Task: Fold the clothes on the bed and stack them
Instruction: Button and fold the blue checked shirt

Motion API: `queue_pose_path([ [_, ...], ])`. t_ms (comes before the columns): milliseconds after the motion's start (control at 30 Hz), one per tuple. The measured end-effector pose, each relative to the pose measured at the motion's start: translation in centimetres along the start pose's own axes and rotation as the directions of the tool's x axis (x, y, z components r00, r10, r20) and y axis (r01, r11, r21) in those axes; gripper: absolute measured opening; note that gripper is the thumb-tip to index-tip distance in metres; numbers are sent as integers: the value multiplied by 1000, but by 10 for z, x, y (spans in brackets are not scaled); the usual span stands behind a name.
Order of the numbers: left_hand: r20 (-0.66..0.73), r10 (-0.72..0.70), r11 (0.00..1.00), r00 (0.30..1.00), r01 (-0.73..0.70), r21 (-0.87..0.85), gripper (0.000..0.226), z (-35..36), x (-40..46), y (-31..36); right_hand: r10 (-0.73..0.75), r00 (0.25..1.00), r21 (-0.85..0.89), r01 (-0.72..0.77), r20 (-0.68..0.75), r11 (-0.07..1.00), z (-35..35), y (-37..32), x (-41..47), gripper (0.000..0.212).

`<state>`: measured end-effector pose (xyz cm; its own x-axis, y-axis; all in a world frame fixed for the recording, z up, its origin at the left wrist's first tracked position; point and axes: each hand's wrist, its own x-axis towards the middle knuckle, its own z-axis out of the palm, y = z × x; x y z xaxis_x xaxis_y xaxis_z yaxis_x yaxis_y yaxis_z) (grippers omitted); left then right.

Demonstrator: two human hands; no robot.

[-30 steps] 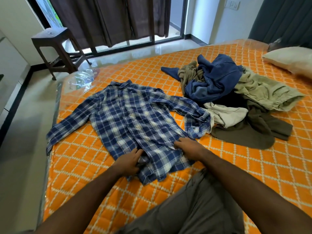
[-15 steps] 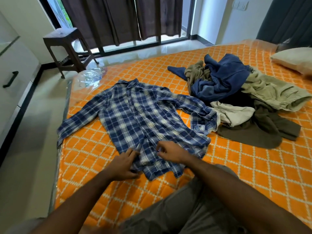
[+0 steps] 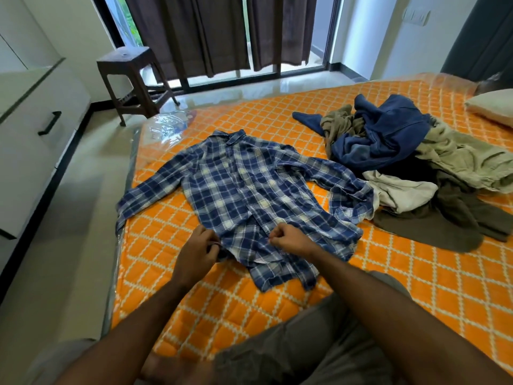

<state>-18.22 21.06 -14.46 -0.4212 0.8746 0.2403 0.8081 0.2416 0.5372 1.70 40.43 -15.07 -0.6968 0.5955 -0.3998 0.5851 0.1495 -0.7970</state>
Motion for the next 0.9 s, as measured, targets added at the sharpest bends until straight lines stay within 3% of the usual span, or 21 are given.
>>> queue_pose_path([
  [67,-44,-5,998,999,2,-67,13,0,3,8,36,991,-167,-14,128,986,10,0,-3,54],
  [133,-98,-41,989,994,26,-147,14,-2,8,16,22,993,-385,24,113,922,32,6,-2,66],
  [300,-208,-200,925,958,115,-361,15,-19,17,27,-89,995,-471,95,35,877,66,8,-2,37],
  [400,-269,-256,905,929,133,-403,17,-31,23,19,-195,977,-614,104,-83,783,72,3,-3,54],
  [467,-301,-298,889,906,148,-433,17,-37,26,13,-148,985,-586,69,-89,807,72,-1,-2,75],
  [500,-318,-313,881,895,149,-448,17,-40,28,11,-126,988,-534,57,-94,844,72,-4,-1,72],
  [600,-403,-309,893,862,118,-434,18,-51,30,7,-234,953,-320,164,-194,933,81,-19,-6,28],
  [633,-423,-284,907,861,98,-409,19,-54,30,8,-285,940,-262,232,-188,937,89,-27,-11,24],
  [700,-426,-227,933,876,70,-352,21,-61,28,8,-389,920,-183,375,-48,909,111,-46,-19,18],
  [767,-372,-163,948,914,41,-317,23,-64,27,11,-372,893,-105,407,252,907,134,-62,-20,23],
  [833,-283,-74,959,956,-10,-284,22,-64,24,14,-295,760,-50,394,578,918,147,-72,-17,31],
  [867,-223,-21,964,975,-40,-264,22,-65,21,14,-276,703,-17,379,655,925,149,-71,-12,30],
  [900,-153,35,968,988,-72,-239,23,-64,19,13,-266,693,17,344,670,939,147,-71,-11,29],
])
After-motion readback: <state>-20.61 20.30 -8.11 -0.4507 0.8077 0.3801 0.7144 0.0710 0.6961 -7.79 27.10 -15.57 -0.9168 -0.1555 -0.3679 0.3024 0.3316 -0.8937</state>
